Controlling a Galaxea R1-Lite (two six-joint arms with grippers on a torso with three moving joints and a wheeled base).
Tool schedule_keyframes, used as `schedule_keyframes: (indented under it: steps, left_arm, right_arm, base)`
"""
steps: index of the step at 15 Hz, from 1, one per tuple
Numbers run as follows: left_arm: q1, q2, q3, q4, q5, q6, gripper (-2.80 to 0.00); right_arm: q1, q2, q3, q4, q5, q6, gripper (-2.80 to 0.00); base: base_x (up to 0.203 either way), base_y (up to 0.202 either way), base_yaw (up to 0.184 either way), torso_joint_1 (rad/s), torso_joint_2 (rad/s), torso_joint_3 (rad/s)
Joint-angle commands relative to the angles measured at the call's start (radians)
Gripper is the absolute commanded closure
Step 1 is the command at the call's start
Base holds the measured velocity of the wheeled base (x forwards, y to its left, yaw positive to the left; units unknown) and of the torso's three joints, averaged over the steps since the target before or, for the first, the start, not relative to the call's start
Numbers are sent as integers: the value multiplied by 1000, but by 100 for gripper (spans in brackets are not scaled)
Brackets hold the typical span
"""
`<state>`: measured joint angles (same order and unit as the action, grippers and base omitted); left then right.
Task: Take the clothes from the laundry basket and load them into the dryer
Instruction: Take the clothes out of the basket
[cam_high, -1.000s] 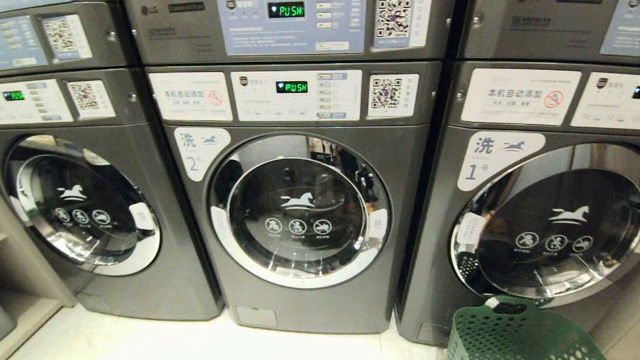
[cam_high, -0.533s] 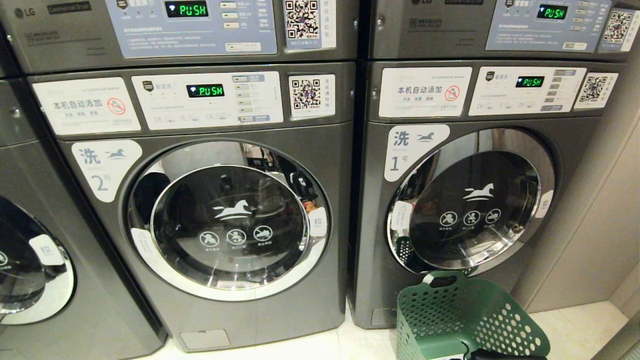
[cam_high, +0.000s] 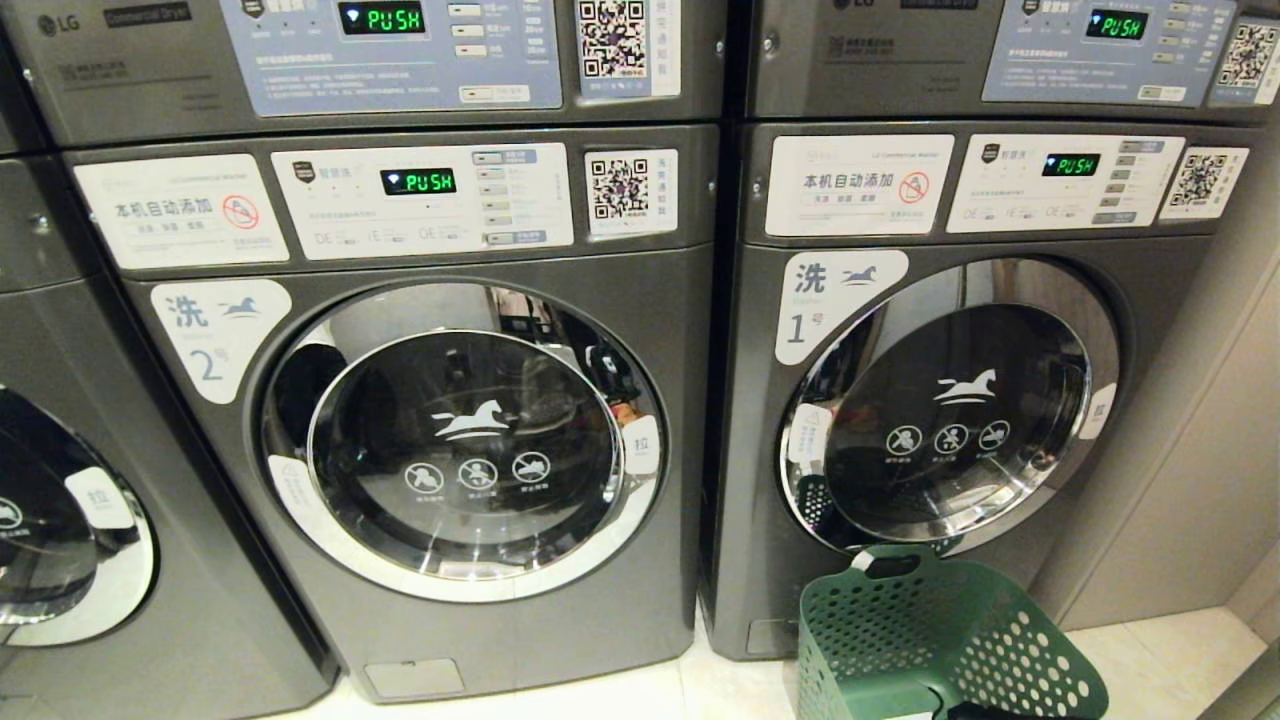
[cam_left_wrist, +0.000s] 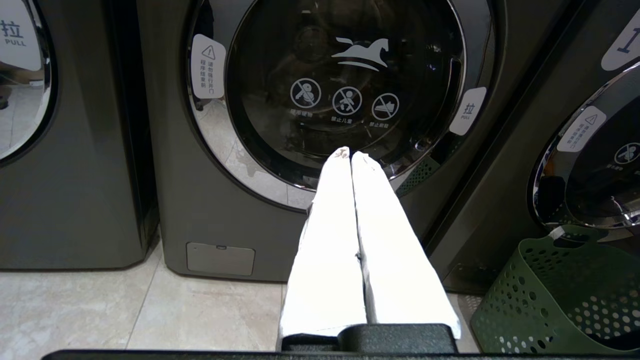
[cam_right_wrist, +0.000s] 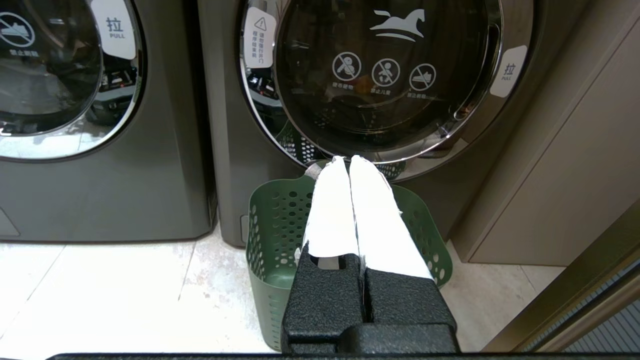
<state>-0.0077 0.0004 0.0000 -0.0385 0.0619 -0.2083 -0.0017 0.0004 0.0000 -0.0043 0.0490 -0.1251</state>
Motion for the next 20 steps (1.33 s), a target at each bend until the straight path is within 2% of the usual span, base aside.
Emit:
schedule_keyframes:
  steps: [1, 20]
  left_arm:
    - [0, 0, 29, 0, 1, -2, 0]
    - [-1, 0, 29, -1, 1, 0, 0]
  right_arm:
    - [0, 0, 6, -2, 0, -1, 0]
    - [0, 0, 6, -2, 3, -4, 0]
  base:
    - [0, 0, 0, 6, 2, -56]
    - [0, 0, 0, 3, 2, -190]
